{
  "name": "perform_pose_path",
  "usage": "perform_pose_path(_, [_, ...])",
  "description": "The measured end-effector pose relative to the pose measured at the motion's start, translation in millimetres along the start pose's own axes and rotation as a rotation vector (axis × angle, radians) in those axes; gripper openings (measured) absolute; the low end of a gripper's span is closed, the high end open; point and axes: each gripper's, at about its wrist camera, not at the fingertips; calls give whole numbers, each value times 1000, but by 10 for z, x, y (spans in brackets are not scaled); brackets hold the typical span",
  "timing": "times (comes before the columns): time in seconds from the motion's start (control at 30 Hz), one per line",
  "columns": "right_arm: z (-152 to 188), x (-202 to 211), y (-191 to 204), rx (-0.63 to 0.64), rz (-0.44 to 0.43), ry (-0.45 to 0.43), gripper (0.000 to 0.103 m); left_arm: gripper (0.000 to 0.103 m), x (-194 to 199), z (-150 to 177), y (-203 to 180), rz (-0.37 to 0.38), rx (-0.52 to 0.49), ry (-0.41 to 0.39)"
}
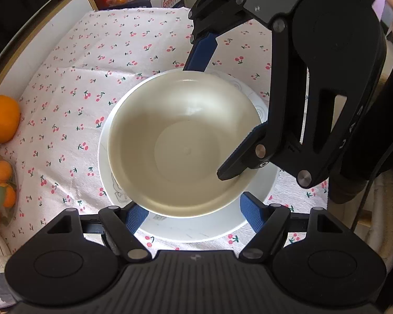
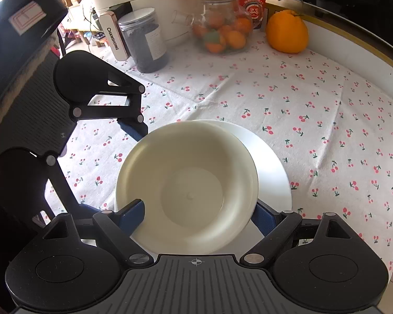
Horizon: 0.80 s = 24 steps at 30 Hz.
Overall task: Organize plates and bowls
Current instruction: 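Lower the bowl stack onto the plates and open both grippers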
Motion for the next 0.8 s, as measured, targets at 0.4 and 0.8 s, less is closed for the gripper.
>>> perform_pose_path(0.4, [21,33,-1,2,16,-1,89,75,-1,-17,-76,-48,-24,2])
perform_pose_path(0.8, [63,224,-15,-26,26,-78,90,92,137,10,-68,-119,36,-24])
Point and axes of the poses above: each gripper's, at about its wrist camera, not at the fingertips, and x roughly against the way its jaws point, y to its left, z to its underside, and after that the axes turned 8 degrees about -z, right-handed
